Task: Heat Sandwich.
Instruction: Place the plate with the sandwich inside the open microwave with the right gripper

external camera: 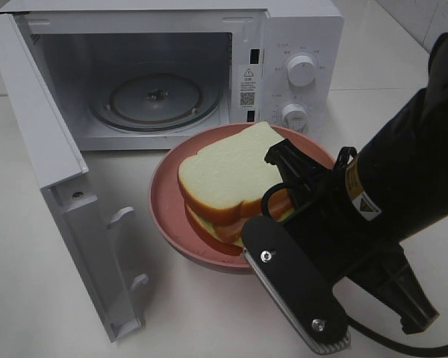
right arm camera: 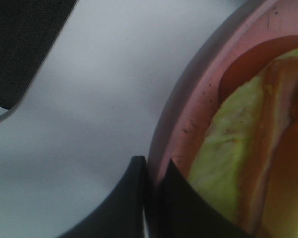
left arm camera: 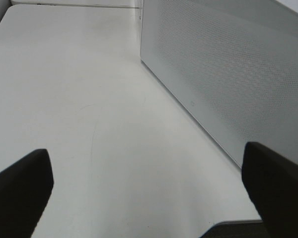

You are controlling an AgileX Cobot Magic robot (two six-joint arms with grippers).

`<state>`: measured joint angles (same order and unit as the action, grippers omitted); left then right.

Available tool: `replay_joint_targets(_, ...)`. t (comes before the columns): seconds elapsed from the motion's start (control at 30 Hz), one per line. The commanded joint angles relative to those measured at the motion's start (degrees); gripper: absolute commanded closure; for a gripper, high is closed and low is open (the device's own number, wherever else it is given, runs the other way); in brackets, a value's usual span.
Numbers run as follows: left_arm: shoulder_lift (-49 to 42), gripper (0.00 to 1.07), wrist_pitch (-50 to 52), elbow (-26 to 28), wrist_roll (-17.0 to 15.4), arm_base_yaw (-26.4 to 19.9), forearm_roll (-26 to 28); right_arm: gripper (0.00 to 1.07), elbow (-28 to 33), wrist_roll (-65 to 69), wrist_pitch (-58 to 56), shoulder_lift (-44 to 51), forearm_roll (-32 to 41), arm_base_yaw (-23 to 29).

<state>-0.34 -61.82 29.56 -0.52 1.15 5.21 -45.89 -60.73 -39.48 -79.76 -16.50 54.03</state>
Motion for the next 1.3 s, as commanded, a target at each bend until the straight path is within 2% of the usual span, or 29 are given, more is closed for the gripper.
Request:
replay_joint_targets(0.03,-1.0,0.09,0.6,-0.1,-0.1,-0.3,0.2,1.07,-0.3,-5.7,1.6,0.4,1.9,-2.3)
replay_joint_targets(0.27,-1.0,0.09,0.6,-0.1,-0.1,-0.3,0.2,1.07,-0.3,-10.7,2.3,0.4,2.5,-5.6)
replay_joint_targets(0.5,-1.0,0.09,0.6,-0.1,-0.1,-0.3,0.2,1.07,-0.3,-16.4,3.4,0.4,7.1,-9.2)
replay_joint_targets(1.0,-1.0,0.09,0.6,-0.1,-0.1,-0.3,0.2,1.07,-0.5,-20.7,7.2,-0.1,10.8,-9.4)
replay_joint_targets(1.3,-1.0,0.09,0.6,-0.1,-0.1,-0.3,0.2,1.07,-4.1,-20.9,7.2,-5.3,11.2,-9.4)
